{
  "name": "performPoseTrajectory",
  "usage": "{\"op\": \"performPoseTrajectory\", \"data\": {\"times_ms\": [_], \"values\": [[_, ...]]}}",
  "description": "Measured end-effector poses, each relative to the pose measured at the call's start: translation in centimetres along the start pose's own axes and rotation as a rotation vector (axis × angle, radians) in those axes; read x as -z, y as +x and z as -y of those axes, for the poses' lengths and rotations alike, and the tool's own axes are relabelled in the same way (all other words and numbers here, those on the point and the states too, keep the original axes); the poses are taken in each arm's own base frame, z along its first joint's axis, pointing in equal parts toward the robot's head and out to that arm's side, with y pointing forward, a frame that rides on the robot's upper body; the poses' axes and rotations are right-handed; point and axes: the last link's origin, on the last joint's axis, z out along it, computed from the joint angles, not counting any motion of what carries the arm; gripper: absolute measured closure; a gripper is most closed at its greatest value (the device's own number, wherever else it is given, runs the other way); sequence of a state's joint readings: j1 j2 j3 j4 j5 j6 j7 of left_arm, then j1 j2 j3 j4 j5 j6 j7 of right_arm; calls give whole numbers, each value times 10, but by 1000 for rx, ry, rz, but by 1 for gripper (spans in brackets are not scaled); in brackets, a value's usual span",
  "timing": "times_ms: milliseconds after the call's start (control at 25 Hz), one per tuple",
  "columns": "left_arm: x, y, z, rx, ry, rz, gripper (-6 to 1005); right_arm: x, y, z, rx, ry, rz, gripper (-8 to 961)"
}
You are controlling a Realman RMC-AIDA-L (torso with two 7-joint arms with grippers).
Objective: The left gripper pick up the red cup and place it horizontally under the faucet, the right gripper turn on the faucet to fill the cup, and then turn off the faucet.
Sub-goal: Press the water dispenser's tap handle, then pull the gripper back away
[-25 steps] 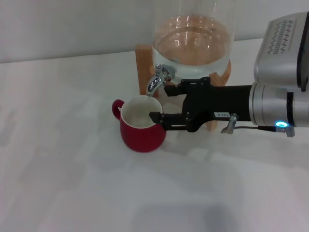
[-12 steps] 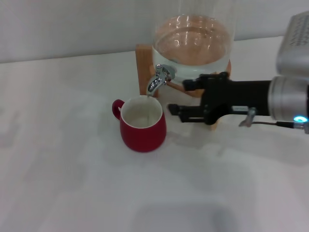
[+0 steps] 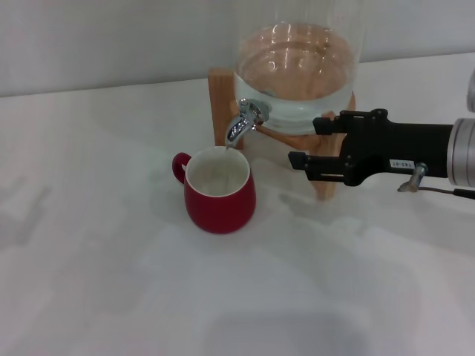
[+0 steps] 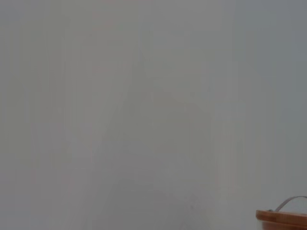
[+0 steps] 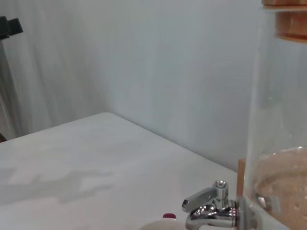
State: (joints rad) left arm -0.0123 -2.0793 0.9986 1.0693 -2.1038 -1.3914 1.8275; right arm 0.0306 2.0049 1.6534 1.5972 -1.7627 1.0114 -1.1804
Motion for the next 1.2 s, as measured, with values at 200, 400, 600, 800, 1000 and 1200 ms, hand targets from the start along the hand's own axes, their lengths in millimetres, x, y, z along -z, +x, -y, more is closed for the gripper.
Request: {"op": "performPoseTrajectory", "data": {"times_ms": [200,400,600,800,1000,1200], "values": [[3,1,4,1,24,0,418,3,3,0,-9,4,5,233],[10,-1,14,2,87,7,394,3,1,-1,-9,-2,20,233],[30,-11,27,31,182,14,355,0,-1,-3,6,-19,32,233],[51,-25,39,63,293,18,313,-3,-2,-3,7,-35,44,233],[60,-33,42,90,348,14,257,-6,-5,-2,9,-38,49,233],[62,-31,36,54,318,-20,180,-5,-5,1,6,-31,49,233]]}}
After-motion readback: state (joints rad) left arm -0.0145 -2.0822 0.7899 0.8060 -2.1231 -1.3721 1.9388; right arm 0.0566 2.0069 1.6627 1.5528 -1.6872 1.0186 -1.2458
